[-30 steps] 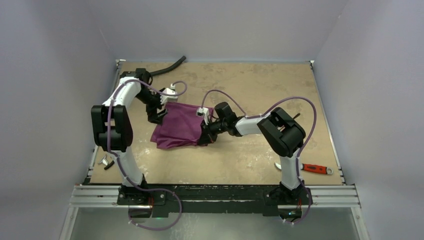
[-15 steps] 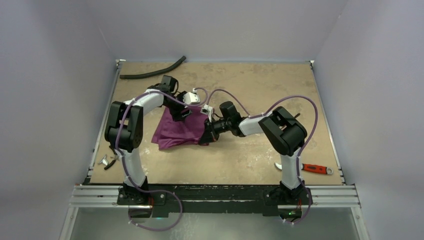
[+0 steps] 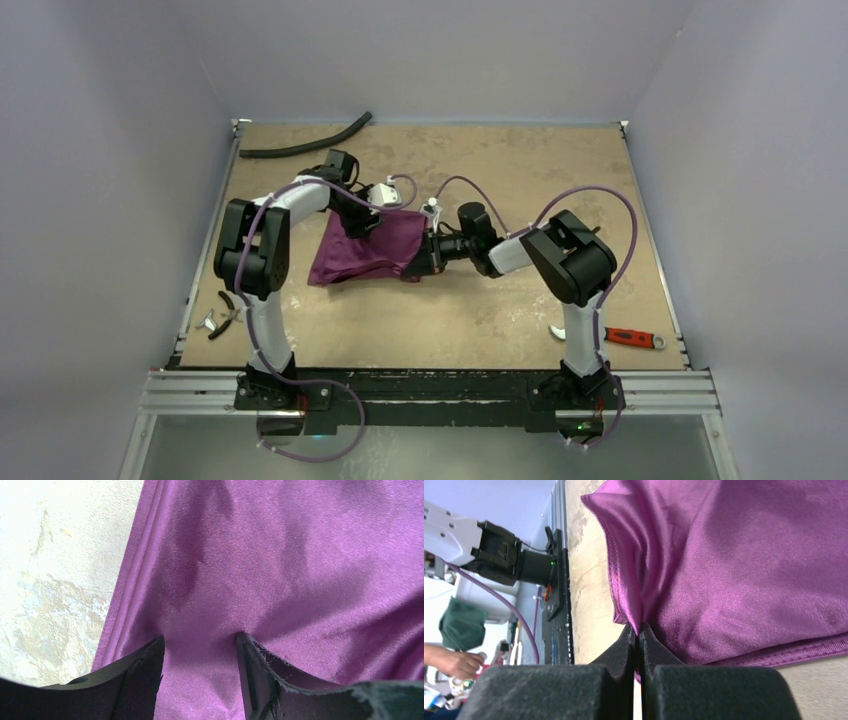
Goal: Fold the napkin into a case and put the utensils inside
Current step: Fold the lower triangle-folded napkin at the center of the board, then rotate the 2/3-rectangle-folded napkin at the center of the board.
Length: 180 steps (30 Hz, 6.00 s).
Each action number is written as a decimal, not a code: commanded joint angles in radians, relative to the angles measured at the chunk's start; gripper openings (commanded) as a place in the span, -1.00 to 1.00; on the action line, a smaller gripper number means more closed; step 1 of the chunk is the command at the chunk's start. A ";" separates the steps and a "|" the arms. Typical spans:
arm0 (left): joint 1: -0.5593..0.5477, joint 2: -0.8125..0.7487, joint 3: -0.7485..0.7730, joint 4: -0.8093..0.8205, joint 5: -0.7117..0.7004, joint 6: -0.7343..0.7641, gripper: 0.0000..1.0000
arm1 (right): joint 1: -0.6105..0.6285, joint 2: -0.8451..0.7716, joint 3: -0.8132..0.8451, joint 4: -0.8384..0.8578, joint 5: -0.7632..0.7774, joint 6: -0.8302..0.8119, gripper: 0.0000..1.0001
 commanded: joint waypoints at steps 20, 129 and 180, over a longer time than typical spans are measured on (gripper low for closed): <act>-0.014 0.110 0.020 -0.153 0.000 0.148 -0.13 | -0.085 0.134 0.301 -0.293 -0.076 0.162 -1.00; -0.009 0.139 0.130 -0.094 0.070 -0.018 -0.44 | -0.042 0.009 0.381 -0.575 0.386 0.023 -0.31; 0.061 -0.056 0.299 -0.358 0.211 -0.140 0.31 | -0.014 0.222 0.874 -0.782 0.541 -0.231 -0.22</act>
